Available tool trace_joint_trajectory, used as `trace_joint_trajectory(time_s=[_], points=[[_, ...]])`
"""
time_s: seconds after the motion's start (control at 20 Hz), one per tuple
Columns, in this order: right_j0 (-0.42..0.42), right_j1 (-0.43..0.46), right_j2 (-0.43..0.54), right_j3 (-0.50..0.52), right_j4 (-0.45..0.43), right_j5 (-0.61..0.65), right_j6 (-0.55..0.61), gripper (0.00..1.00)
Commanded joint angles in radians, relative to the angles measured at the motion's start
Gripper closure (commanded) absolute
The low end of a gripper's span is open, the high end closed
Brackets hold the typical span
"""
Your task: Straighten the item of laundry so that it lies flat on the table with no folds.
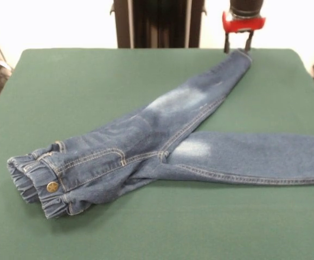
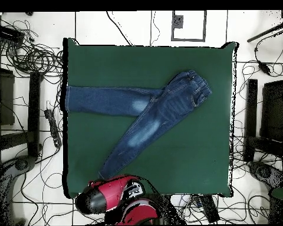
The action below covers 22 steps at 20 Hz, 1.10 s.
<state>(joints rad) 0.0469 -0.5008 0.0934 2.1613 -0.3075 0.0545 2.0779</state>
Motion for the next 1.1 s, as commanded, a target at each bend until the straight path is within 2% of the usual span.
trace_joint_trajectory(time_s=[0.05, 0.5, 0.75, 1.1], points=[[0.023, 0.082, 0.01, -0.055, -0.009, -0.089, 0.116, 0.0], [-0.007, -0.029, 0.011, -0.132, 0.002, 0.042, 0.062, 0.0], [-0.088, -0.069, 0.076, -0.17, -0.01, 0.14, -0.012, 0.0], [-0.223, -0.132, 0.211, -0.152, 0.011, 0.252, -0.057, 0.0]])
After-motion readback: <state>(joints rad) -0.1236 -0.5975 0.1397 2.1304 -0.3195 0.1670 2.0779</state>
